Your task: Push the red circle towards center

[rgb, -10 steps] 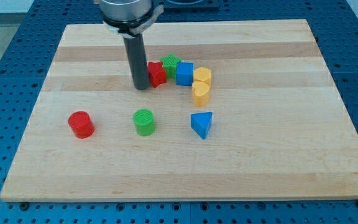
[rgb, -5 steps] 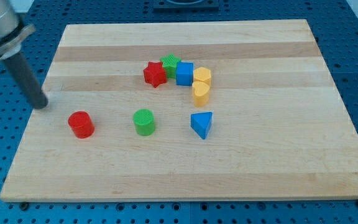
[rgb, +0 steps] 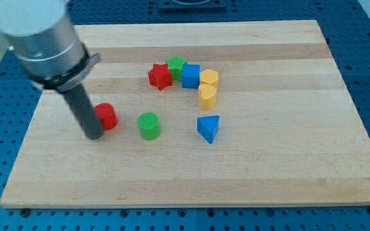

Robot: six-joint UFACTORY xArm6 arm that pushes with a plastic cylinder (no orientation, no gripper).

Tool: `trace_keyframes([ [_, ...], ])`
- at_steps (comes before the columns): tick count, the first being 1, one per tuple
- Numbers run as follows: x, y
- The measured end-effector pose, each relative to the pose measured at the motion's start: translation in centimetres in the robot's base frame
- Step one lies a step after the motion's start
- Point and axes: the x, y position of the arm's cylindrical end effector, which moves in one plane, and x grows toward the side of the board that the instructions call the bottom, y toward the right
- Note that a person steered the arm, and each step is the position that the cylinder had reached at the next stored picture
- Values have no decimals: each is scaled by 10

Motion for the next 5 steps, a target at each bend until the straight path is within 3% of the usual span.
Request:
trace_keyframes([
  [2, -53, 63],
  [5, -25, 31],
])
